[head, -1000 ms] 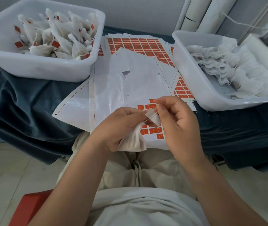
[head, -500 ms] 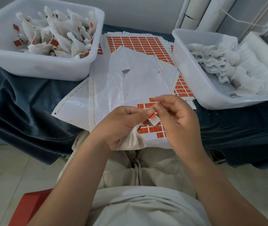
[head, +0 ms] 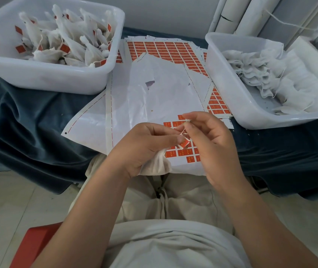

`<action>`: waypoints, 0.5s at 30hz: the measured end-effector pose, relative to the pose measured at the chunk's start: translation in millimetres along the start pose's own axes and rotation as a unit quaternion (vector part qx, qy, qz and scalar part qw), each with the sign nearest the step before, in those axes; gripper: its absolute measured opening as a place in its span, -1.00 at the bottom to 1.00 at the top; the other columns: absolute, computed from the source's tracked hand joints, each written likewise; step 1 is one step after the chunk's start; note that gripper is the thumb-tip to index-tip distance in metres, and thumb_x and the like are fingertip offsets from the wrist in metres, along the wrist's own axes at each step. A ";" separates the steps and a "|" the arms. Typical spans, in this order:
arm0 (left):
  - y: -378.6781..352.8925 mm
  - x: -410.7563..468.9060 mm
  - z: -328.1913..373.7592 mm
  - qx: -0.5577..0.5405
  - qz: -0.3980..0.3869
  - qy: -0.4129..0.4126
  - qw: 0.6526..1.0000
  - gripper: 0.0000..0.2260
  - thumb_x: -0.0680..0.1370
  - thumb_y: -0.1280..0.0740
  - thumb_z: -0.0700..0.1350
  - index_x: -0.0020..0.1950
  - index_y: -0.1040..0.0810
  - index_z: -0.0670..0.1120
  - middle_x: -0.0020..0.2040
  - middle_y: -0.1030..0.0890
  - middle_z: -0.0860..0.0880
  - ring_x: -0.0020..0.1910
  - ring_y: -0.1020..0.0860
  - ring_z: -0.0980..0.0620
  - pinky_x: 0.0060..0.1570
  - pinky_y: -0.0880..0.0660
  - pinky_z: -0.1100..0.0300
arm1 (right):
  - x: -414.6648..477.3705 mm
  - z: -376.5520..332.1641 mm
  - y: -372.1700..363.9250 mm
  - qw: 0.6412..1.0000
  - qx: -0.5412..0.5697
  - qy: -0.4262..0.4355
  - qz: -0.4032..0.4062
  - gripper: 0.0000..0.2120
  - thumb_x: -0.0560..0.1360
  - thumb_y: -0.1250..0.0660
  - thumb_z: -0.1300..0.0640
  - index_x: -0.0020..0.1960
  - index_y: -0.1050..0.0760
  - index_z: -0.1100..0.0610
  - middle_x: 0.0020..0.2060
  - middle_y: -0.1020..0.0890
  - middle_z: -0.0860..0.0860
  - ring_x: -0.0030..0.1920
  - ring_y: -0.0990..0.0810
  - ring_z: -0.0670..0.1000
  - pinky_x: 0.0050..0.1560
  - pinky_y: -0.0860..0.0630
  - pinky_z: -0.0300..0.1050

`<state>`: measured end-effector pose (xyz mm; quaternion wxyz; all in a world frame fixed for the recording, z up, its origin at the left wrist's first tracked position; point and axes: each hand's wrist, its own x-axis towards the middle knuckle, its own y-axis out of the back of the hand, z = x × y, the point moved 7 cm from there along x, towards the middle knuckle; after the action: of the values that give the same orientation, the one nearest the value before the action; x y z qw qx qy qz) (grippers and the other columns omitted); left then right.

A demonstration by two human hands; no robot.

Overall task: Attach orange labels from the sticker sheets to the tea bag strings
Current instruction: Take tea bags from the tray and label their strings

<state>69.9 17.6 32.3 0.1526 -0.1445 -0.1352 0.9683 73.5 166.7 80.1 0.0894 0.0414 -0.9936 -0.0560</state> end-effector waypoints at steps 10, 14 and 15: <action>-6.6 1.1 8.8 -0.030 0.033 -0.104 0.994 -0.85 0.63 -0.42 -0.17 0.04 -0.73 -0.25 -0.22 -0.62 -0.18 -0.23 -0.59 -0.11 -0.11 -0.57 0.01 | 0.4 5.1 -11.9 0.983 -0.154 0.004 -0.102 -0.68 0.73 -0.24 -0.07 -0.10 -0.62 0.03 -0.24 -0.70 -0.04 -0.23 -0.68 -0.04 -0.22 -0.52 -0.31; -1.1 3.8 2.3 -0.009 0.060 -0.068 0.996 -0.80 0.68 -0.35 -0.09 0.09 -0.73 -0.17 -0.08 -0.70 -0.16 -0.09 -0.63 -0.13 0.09 -0.57 -0.11 | 1.1 9.5 -9.5 0.983 -0.151 -0.014 -0.103 -0.65 0.75 -0.17 0.04 -0.17 -0.53 0.02 -0.30 -0.65 -0.04 -0.26 -0.64 -0.07 -0.20 -0.51 -0.31; 1.0 3.8 1.8 0.005 0.077 -0.062 0.995 -0.80 0.68 -0.36 -0.05 0.07 -0.75 -0.11 -0.04 -0.72 -0.14 -0.06 -0.65 -0.13 0.17 -0.57 -0.15 | 0.8 13.2 -9.1 0.982 -0.156 -0.028 -0.105 -0.65 0.76 -0.15 0.04 -0.17 -0.51 0.02 -0.31 -0.63 -0.02 -0.28 -0.62 -0.08 -0.19 -0.51 -0.28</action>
<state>65.6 17.5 32.7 0.0700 -0.0931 -0.1283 0.9849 71.0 159.0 66.2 0.0603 0.1290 -0.9649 -0.2209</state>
